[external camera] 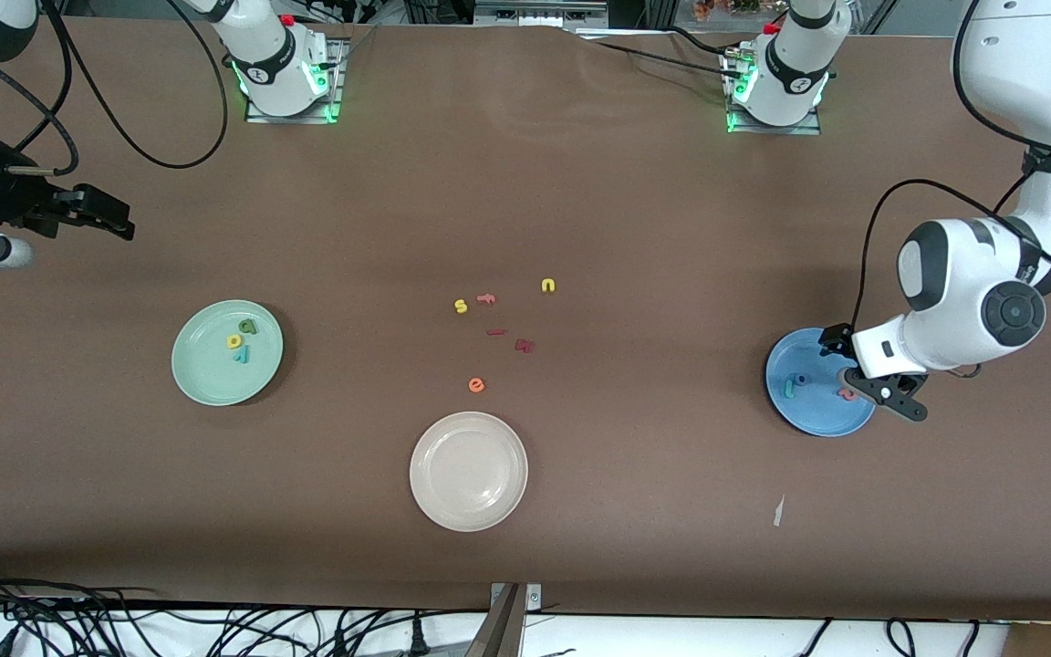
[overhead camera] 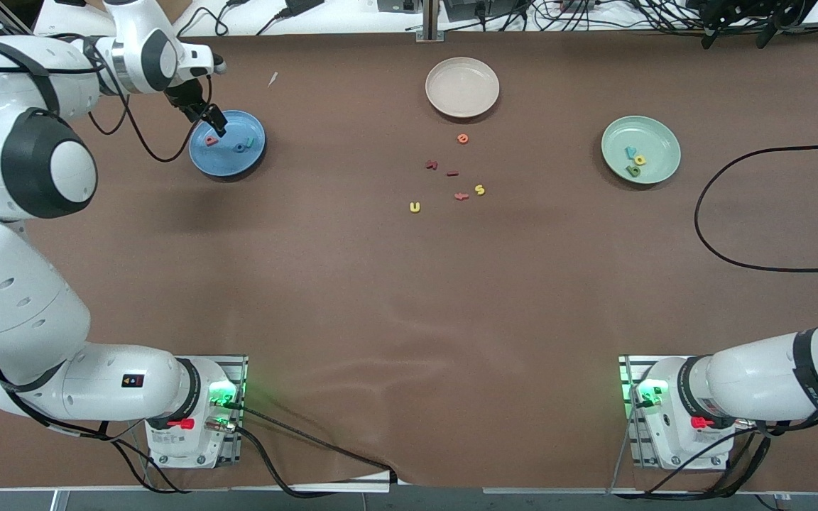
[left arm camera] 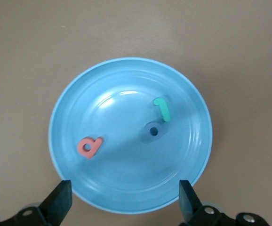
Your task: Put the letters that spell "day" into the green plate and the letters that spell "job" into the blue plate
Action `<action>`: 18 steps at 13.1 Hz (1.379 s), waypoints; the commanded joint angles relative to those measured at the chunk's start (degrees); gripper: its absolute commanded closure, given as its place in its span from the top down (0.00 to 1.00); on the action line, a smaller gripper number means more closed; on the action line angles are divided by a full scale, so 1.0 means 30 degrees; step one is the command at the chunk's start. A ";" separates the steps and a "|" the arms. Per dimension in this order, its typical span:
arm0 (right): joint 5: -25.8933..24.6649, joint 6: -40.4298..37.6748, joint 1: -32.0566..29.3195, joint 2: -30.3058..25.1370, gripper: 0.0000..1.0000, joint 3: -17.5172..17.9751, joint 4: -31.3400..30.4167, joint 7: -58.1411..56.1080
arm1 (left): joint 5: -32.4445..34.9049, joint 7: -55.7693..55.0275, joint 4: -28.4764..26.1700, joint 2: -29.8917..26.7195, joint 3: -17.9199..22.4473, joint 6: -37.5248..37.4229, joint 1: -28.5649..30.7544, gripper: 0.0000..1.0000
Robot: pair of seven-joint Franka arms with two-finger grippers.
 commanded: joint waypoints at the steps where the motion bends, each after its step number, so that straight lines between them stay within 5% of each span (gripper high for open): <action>1: -0.0267 -0.0132 -0.0076 -0.0196 1.00 0.0084 -0.0172 -0.0133 | 0.0313 -0.0207 -0.3401 -0.3977 -0.0044 0.1032 0.0481 1.00; 3: -0.0267 -0.0132 -0.0076 -0.0196 1.00 0.0084 -0.0172 -0.0133 | 0.0313 -0.0207 -0.3376 -0.6054 -0.0161 0.0683 0.0511 1.00; 9: -0.0296 -0.0161 -0.0047 -0.0196 1.00 0.0084 -0.0172 -0.0163 | 0.0606 -0.4360 -0.2647 -1.1244 -0.0455 -0.5841 0.0541 1.00; 15: -0.0296 -0.0161 -0.0047 -0.0196 1.00 0.0113 -0.0172 -0.0163 | 0.2333 -1.0392 0.2507 -1.1486 -0.3614 -1.4542 0.0922 1.00; 18: -0.0296 -0.0161 -0.0047 -0.0196 1.00 0.0084 -0.0172 -0.0163 | 0.2218 -1.1165 0.4147 -1.1369 -0.3475 -1.6335 0.1096 1.00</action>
